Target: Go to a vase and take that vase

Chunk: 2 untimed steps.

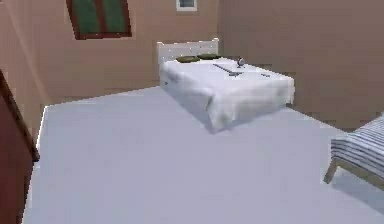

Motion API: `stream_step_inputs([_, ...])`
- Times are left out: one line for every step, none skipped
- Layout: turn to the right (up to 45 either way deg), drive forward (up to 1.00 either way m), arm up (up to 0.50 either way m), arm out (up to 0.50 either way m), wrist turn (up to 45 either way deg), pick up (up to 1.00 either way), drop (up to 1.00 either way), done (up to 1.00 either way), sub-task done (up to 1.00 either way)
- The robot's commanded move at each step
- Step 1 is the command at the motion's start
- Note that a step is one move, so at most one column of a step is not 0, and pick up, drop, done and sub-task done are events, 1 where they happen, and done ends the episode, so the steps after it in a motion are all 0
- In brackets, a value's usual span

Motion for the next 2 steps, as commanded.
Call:
stream_step_inputs([45.0, 0.0, 0.0, 0.0, 0.0, 0.0, 0.0, 0.0, 0.0])
stream_step_inputs([45.0, 0.0, 0.0, 0.0, 0.0, 0.0, 0.0, 0.0, 0.0])
